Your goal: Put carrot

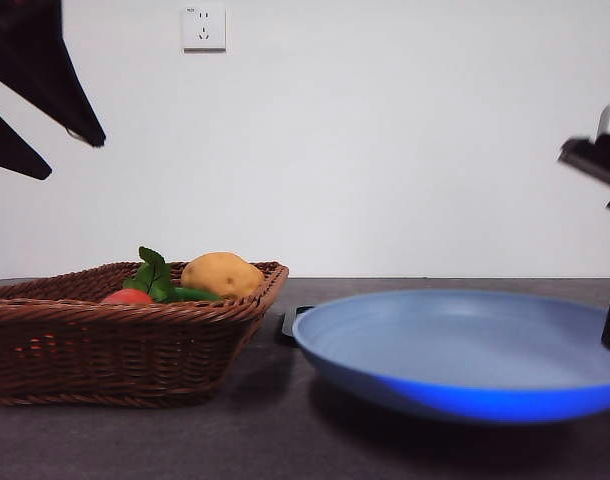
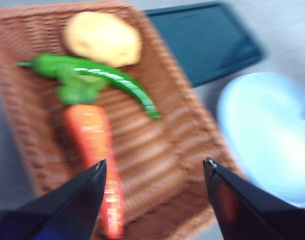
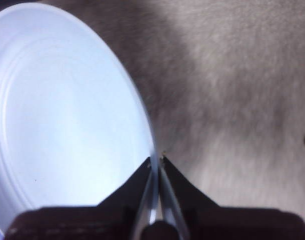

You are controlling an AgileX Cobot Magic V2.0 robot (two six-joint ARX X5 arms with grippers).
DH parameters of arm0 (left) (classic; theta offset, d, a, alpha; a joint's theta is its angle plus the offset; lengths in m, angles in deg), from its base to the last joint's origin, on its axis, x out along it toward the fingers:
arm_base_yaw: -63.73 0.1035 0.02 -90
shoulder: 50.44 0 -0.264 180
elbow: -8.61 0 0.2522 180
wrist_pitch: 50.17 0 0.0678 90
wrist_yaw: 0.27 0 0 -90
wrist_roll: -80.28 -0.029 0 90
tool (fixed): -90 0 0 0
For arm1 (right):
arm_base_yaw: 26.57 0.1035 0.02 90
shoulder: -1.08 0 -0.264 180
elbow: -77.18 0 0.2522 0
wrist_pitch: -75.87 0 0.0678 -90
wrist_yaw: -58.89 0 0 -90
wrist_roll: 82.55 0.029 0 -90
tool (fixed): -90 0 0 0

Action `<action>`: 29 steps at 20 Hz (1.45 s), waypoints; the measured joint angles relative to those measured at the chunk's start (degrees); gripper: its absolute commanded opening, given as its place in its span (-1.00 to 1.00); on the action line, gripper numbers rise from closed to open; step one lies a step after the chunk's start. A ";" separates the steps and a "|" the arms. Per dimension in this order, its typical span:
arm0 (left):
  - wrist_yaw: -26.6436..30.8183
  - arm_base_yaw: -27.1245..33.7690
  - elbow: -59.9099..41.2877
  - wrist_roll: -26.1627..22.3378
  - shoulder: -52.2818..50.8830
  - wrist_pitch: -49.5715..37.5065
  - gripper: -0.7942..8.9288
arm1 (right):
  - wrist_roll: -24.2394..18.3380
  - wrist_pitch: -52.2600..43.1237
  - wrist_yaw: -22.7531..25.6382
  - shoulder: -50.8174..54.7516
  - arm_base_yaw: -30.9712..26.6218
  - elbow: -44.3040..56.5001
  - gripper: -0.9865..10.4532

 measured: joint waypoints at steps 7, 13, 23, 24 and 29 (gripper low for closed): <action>14.91 -5.79 11.15 -4.52 17.57 4.24 -0.14 | -0.28 2.45 1.73 7.91 0.00 0.00 -0.82; 17.27 -6.40 14.14 -6.01 31.41 3.23 -0.14 | -0.46 2.73 3.02 8.11 0.00 0.00 -0.82; 17.27 -6.40 14.14 -6.01 35.74 1.95 -0.34 | -0.72 2.75 3.06 8.11 0.00 0.00 -0.82; 17.27 -6.40 14.14 -6.01 35.76 1.95 -0.45 | -0.72 2.73 3.06 8.11 0.00 0.00 -0.82; 17.25 -6.40 14.14 -6.38 35.74 1.97 -0.63 | -0.72 2.73 3.06 8.11 0.00 0.00 -0.82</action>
